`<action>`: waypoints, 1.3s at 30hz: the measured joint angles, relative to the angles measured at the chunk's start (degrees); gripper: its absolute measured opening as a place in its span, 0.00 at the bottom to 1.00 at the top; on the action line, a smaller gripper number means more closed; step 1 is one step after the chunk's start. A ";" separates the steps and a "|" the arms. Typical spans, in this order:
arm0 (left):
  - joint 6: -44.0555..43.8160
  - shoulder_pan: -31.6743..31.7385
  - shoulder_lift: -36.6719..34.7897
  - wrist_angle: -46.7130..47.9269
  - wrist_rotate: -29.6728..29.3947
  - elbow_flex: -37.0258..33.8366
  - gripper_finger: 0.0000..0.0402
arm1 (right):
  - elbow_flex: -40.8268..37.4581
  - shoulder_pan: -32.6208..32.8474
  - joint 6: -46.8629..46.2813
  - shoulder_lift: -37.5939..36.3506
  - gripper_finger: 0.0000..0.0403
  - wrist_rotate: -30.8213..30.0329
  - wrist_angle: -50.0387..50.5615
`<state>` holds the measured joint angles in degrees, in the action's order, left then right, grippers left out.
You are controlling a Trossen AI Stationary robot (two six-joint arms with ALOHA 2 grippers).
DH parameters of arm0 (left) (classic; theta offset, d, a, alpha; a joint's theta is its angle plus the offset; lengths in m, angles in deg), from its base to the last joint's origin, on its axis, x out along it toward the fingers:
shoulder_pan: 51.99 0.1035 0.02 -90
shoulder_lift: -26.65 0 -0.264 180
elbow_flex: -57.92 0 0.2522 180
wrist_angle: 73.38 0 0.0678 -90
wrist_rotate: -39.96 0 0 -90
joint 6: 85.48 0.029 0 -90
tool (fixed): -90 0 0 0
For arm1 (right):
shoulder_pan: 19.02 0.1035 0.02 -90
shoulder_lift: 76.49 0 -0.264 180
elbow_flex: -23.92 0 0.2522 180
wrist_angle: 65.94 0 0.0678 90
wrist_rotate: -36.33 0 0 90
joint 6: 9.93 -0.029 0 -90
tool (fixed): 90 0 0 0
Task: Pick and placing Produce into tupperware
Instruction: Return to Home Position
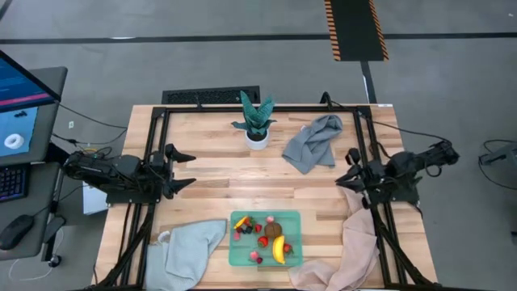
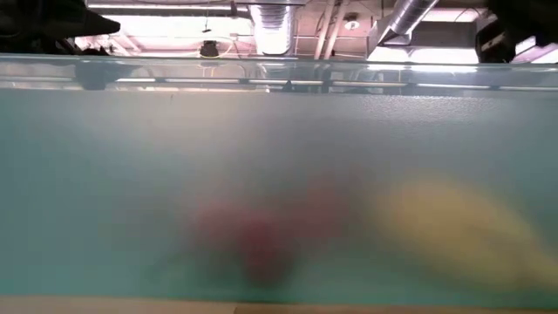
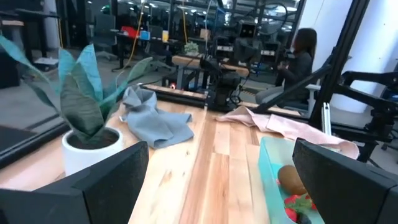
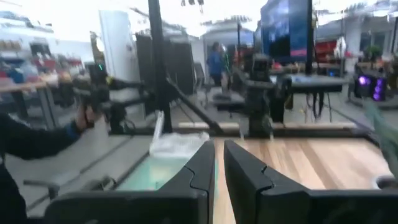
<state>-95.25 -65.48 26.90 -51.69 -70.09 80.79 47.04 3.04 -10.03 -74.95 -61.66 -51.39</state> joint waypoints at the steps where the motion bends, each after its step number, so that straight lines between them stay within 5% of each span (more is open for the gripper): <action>1: -0.42 0.00 0.02 0.02 -0.08 0.00 0.96 | -0.12 -0.10 -0.12 0.04 0.15 -0.04 0.79; 19: -0.02 0.04 -0.01 16.11 -4.56 0.00 0.96 | 0.02 -0.85 -0.23 -0.13 0.15 -0.09 0.12; 26: 6.25 0.04 0.01 19.30 -6.12 0.00 0.96 | 0.01 -0.91 0.96 -1.42 0.15 -0.09 3.34; 39: -6.19 0.04 0.02 19.63 -9.77 0.07 0.96 | 0.00 -7.11 -2.22 -1.42 0.15 -2.60 3.98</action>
<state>-101.44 -65.44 26.92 -32.06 -79.86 80.85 47.05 -4.07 -12.25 -76.37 -64.26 -47.41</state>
